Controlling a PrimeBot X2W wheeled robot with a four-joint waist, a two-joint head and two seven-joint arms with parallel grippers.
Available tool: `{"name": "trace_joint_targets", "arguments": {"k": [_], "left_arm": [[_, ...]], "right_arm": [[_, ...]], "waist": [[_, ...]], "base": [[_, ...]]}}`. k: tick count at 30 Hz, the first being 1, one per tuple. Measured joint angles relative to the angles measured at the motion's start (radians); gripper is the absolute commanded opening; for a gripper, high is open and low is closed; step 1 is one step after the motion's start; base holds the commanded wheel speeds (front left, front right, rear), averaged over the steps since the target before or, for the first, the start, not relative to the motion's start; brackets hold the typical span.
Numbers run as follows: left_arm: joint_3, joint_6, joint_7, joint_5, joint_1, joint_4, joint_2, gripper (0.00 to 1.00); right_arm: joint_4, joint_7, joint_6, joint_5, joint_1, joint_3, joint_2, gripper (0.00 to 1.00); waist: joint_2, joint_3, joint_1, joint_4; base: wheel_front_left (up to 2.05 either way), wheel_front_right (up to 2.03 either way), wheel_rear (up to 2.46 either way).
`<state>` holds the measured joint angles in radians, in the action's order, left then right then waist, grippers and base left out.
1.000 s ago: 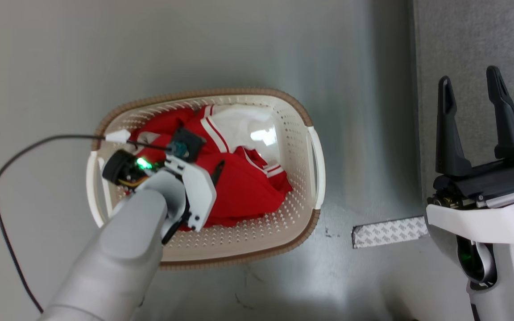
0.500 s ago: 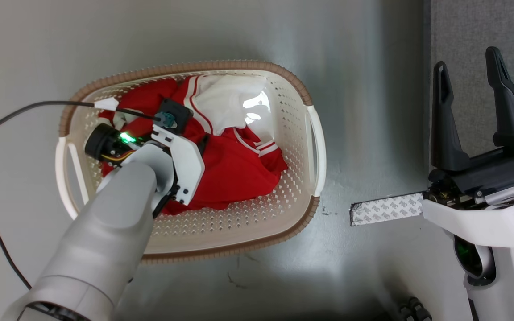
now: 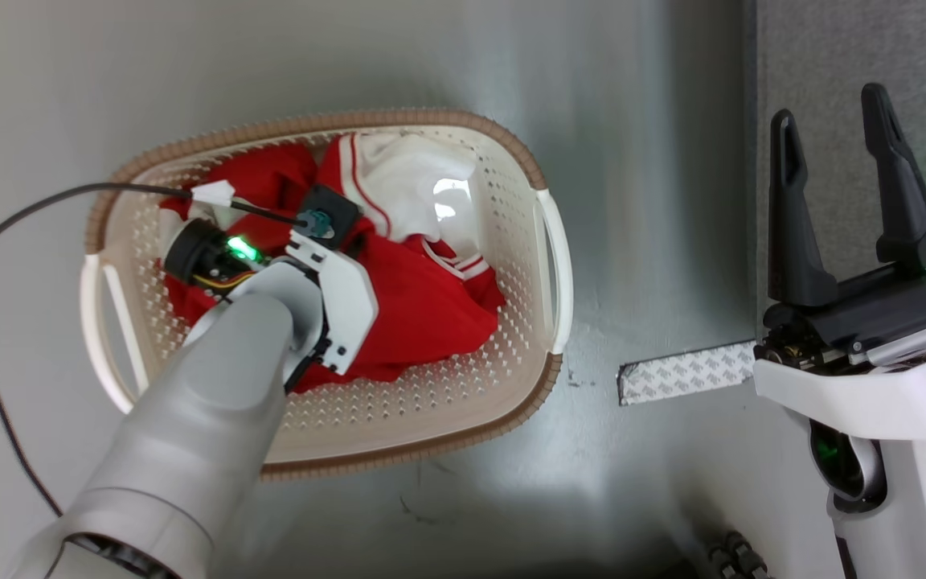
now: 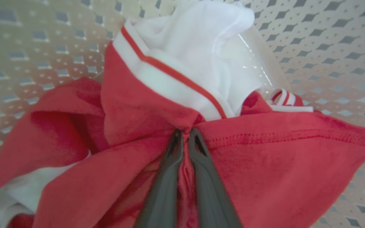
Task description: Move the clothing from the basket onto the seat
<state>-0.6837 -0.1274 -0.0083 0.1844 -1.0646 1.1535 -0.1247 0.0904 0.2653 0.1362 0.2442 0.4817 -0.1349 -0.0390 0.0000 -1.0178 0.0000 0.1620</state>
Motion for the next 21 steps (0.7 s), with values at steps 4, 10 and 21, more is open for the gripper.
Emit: {"name": "trace_joint_targets", "arguments": {"k": [4, 10, 21], "left_arm": [[-0.007, -0.001, -0.058, 0.023, 0.001, -0.003, 0.012, 0.0], [0.007, -0.001, -0.151, 0.08, 0.045, -0.002, 0.026, 0.0], [0.052, -0.001, -0.249, 0.164, 0.212, -0.048, 0.052, 0.0]], "right_arm": [[-0.026, 0.0, 0.0, 0.007, -0.01, 0.008, 0.002, 1.0], [-0.066, 0.0, -0.003, 0.007, -0.048, 0.041, -0.004, 1.0], [-0.152, 0.0, -0.003, 0.006, -0.187, 0.092, -0.009, 1.0]], "waist": [[0.0, 0.037, 0.0, -0.006], [0.0, 0.13, 0.0, -0.023], [0.0, 0.381, -0.0001, -0.065]], "base": [[0.0, 0.0, 0.0], [0.0, 0.0, 0.0], [0.0, 0.0, 0.0]]}}
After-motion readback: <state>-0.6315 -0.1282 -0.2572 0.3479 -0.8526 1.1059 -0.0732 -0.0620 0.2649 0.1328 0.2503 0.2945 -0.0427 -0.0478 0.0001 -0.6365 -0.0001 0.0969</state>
